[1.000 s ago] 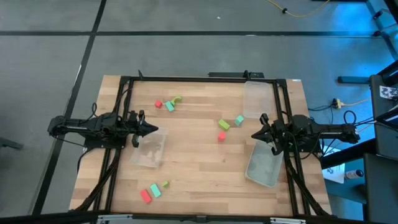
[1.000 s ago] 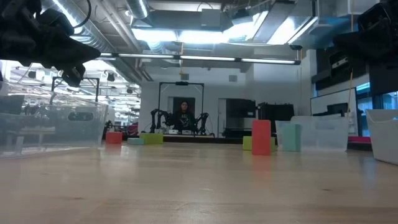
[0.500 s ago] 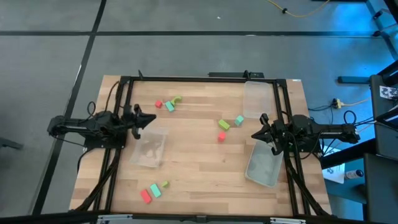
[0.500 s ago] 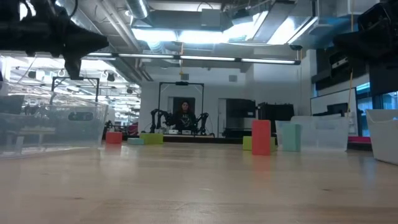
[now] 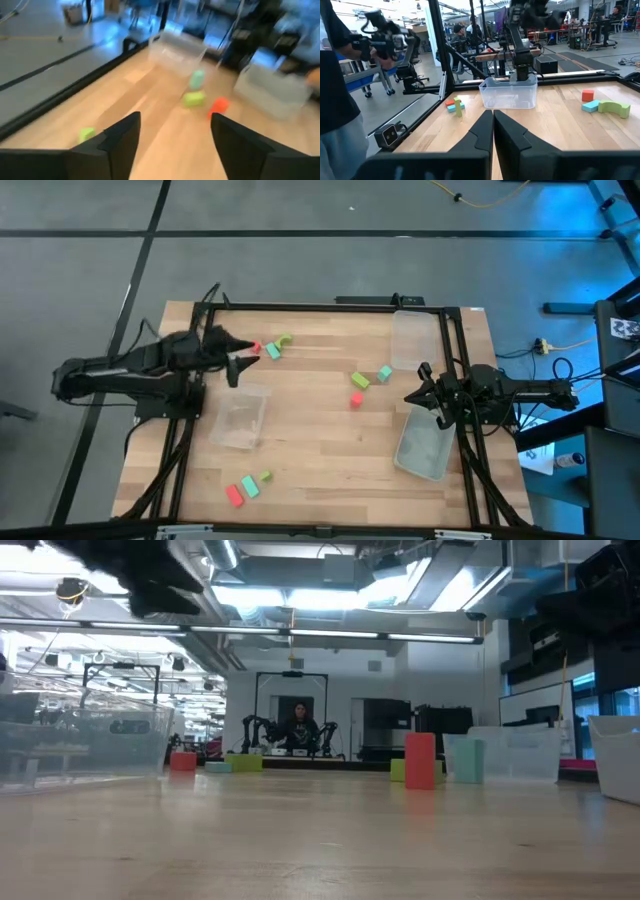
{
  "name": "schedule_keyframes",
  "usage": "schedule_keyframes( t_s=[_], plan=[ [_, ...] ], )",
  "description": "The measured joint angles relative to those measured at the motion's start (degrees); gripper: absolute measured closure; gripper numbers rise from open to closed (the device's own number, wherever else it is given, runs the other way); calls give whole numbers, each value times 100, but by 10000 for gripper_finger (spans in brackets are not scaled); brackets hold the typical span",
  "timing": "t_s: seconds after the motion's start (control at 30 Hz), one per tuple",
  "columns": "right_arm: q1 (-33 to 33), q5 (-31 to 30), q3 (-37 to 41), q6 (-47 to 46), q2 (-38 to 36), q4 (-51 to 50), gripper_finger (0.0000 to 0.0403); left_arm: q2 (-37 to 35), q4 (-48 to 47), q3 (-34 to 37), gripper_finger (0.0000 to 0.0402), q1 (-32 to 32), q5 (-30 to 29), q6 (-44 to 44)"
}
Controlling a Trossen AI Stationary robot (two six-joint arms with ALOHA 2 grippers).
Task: Sort & place blocks by color
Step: Put the top orange block into the bottom transparent bin
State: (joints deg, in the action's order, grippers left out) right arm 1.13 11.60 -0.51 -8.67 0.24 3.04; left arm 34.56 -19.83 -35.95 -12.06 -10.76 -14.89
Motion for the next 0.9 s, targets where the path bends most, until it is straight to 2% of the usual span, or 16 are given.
schedule_keyframes(
  t_s=[0.17, 0.3, 0.53, 0.63, 0.73, 0.9],
  plan=[
    [-1, 2, 1, 0, 1, 1, 386, 1309, -1180, -1263, 134, -1043, 139, 477],
    [0, 1, -1, -1, -1, 1, 386, 2338, -1834, -1812, 132, -1827, 238, 464],
    [1, 2, 0, -1, 0, 1, 385, 3593, -2093, -1877, 136, -2528, 106, -585],
    [0, 1, 1, -2, 0, 0, 385, 4011, -2046, -1880, 136, -2590, -189, -1116],
    [1, 0, 1, -7, -1, 1, 385, 4352, -2057, -1879, 136, -2647, -241, -1470],
    [1, 1, 0, -5, 1, 1, 385, 4843, -2063, -1879, 136, -2645, -127, -1500]
  ],
)
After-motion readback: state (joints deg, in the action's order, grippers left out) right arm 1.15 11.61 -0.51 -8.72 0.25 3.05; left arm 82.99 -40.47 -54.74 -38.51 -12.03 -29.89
